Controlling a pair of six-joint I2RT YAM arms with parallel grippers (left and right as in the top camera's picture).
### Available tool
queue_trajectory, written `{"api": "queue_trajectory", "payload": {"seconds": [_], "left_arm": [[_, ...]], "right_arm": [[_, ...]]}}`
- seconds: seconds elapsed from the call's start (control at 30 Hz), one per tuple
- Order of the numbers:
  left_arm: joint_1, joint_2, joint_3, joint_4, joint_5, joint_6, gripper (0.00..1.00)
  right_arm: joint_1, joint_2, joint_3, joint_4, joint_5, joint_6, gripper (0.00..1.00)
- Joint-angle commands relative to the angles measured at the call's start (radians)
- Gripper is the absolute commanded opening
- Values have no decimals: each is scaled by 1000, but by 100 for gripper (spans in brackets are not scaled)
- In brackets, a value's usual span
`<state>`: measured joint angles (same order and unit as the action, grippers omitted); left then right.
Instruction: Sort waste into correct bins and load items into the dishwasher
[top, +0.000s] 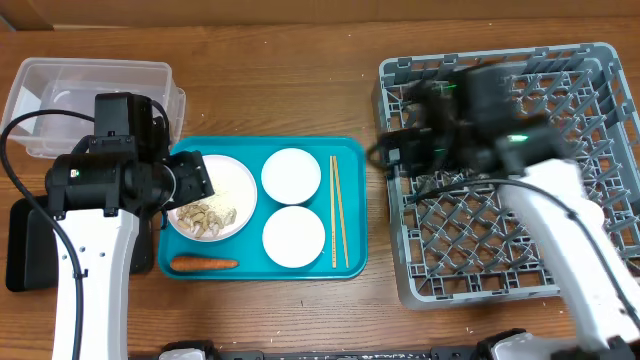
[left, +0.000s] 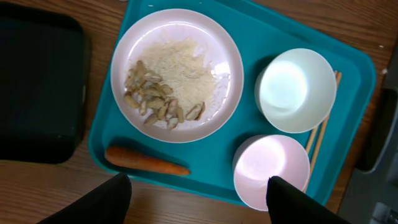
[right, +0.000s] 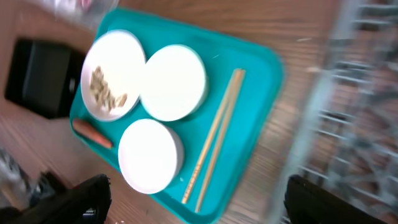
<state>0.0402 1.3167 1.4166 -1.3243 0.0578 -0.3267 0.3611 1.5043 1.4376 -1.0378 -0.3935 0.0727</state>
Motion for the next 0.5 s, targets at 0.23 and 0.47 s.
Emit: {"api": "queue_trajectory", "payload": {"seconds": [0.23,0.47], "left_arm": [[5,5,11,-11,-58,-41,72],[5,5,10,-11,-58,-41,73]], "right_arm": [[213,301,16,206,146,244,70],[265,437,16,325,147,277,59]]}}
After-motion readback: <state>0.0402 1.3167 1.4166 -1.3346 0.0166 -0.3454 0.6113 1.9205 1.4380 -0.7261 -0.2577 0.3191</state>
